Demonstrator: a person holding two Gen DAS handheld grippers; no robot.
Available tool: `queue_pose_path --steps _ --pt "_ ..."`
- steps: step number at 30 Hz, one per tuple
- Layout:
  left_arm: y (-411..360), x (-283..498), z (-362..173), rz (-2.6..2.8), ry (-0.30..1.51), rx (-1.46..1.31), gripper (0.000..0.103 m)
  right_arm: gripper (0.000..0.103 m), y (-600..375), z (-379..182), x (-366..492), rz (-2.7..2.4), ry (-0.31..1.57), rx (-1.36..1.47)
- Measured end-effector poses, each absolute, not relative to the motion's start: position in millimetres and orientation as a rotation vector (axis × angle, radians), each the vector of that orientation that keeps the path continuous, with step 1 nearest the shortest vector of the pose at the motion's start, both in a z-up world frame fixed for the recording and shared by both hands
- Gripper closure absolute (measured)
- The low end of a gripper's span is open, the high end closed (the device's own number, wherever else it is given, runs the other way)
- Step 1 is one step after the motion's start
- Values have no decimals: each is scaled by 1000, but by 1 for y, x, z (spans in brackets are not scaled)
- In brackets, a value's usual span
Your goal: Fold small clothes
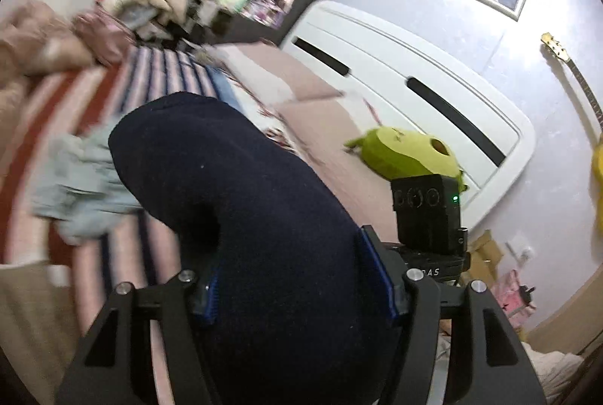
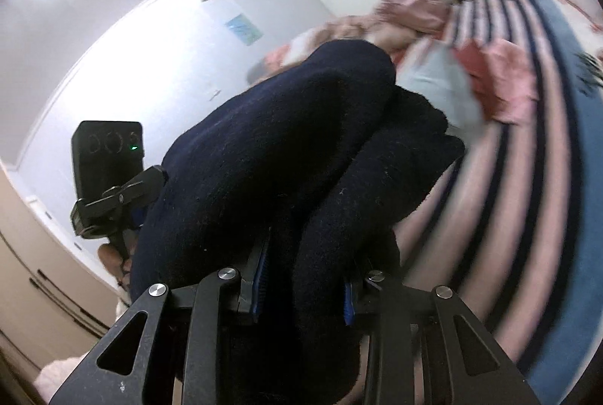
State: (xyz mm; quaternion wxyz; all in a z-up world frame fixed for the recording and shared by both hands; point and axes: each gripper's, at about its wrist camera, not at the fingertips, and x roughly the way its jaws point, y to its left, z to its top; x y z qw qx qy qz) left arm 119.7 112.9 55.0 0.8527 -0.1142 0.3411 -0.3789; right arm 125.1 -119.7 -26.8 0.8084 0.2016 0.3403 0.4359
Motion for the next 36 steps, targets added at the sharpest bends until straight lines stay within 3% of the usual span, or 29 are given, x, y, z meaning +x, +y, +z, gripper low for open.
queue_pose_path --steps 7,18,22,26,36 --pt "240 93 81 -642 687 -250 44 77 11 -7 132 1045 750 401" --pt "386 81 43 -432 730 -280 44 77 147 -36 140 1101 870 352" --pt "411 102 -6 -407 829 -279 44 77 164 -75 146 1027 958 339" --pt "422 109 -39 -406 871 -302 37 69 159 -101 151 1028 994 358" --pt "415 105 -31 -386 868 -283 29 63 159 -91 150 1026 990 255"
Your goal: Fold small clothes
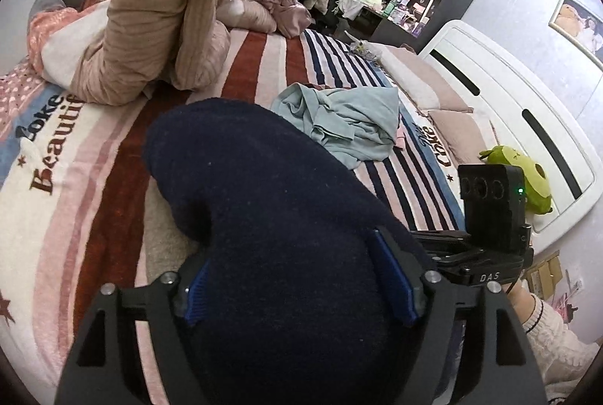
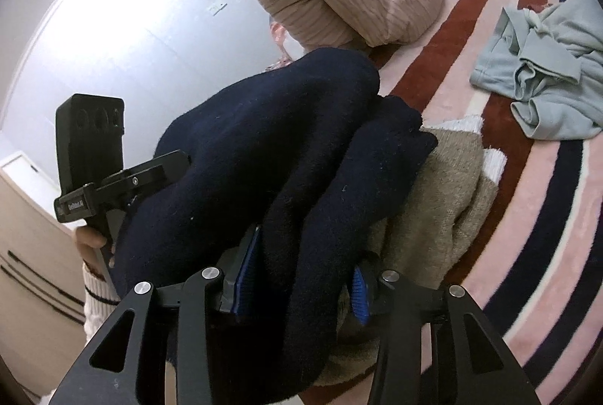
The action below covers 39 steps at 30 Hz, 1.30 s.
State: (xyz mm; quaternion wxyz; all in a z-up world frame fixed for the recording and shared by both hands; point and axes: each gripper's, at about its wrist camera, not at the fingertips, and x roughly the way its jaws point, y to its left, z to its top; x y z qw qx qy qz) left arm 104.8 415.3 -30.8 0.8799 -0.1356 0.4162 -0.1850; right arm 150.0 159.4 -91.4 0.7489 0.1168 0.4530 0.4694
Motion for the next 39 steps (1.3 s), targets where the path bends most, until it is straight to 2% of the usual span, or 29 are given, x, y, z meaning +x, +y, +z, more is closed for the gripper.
queue_pose_path --steps 3,7,11,16,18,19,24,26,30,33,37,39 --pt "416 103 -23 -355 864 -279 29 57 154 -86 148 1017 970 234" --pt "418 95 -8 -299 818 -262 25 54 142 -70 144 1003 929 224" --pt "419 88 8 -286 766 -286 23 45 132 -56 139 1015 878 238" --pt "403 77 18 -219 747 -232 23 43 125 -46 123 982 836 171" --pt "387 66 22 -182 726 -183 23 34 117 -42 114 972 806 141" --pt "381 61 24 -169 711 -161 22 33 111 -41 109 960 792 123" --pt "338 30 41 -143 617 -87 19 31 72 -35 86 896 744 91" --pt "313 15 47 -144 555 -42 14 31 52 -33 75 865 720 88" --pt "264 -6 51 -161 476 -6 11 31 9 -29 51 797 678 86" --pt "226 -23 48 -159 394 -16 1 27 -32 -25 24 751 632 106" --pt "173 -38 37 -111 291 -7 1 25 -71 -17 -14 618 532 0" --pt "155 -41 33 -93 265 -13 1 14 -89 -16 -34 561 472 -47"
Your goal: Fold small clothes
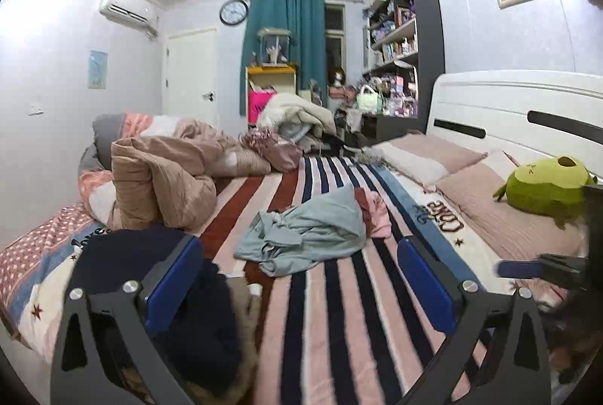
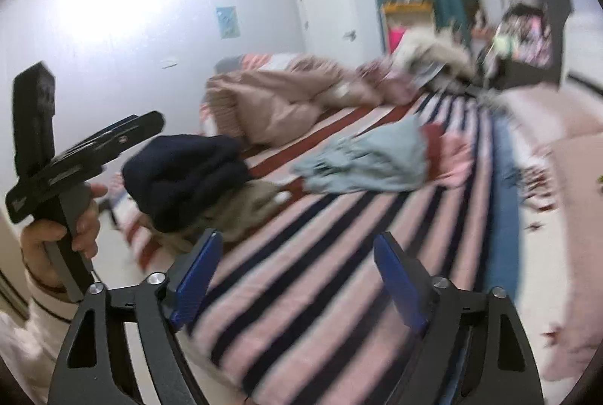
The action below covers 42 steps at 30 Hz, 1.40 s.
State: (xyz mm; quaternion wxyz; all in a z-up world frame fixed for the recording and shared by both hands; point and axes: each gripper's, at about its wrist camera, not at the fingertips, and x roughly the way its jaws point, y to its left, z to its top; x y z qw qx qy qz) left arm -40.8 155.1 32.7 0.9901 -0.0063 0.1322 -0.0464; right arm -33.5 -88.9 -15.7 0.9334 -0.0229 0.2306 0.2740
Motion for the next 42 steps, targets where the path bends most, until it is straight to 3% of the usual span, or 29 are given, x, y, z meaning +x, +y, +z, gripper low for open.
queue_pose_path --steps 4,9,15,42 --pt "118 -45 24 -68 227 -17 1 0 -115 -14 -61 468 354 -105" --pt "84 -42 13 -79 208 -18 1 0 -132 -13 -78 379 248 -148" --pt "63 -34 3 -92 244 -5 1 0 -145 -18 -72 378 261 -134" --pt "67 -33 -8 -65 249 16 1 0 -157 -20 -80 347 253 -126"
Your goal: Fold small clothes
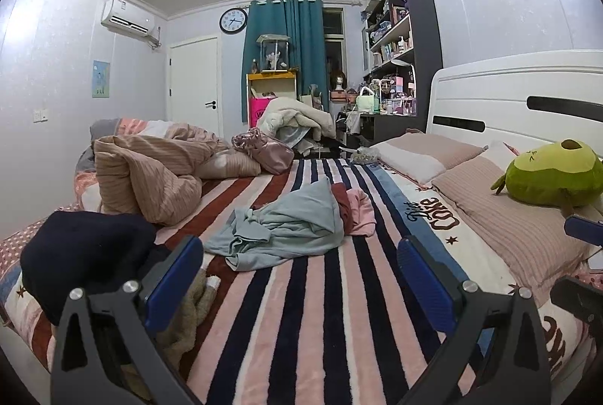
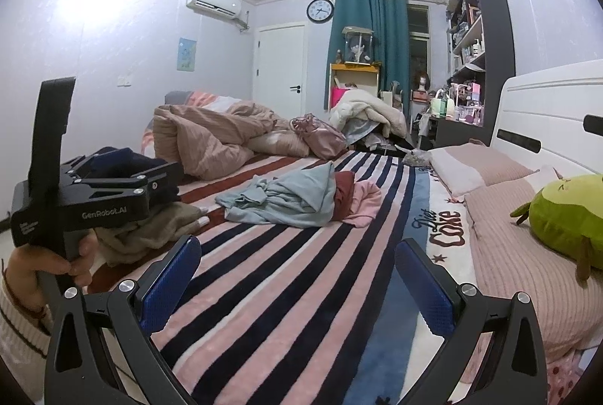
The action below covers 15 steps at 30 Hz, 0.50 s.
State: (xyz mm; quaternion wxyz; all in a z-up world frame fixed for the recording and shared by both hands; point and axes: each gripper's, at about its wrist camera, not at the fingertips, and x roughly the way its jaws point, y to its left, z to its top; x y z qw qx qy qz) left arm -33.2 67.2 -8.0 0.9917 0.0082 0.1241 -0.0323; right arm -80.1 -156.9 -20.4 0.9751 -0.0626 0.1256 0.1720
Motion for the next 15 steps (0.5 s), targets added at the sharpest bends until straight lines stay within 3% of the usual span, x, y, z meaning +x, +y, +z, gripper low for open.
queue_pose_path --steps 15 --pt "64 -31 -9 -71 255 37 1 0 -166 -17 -77 353 258 -99"
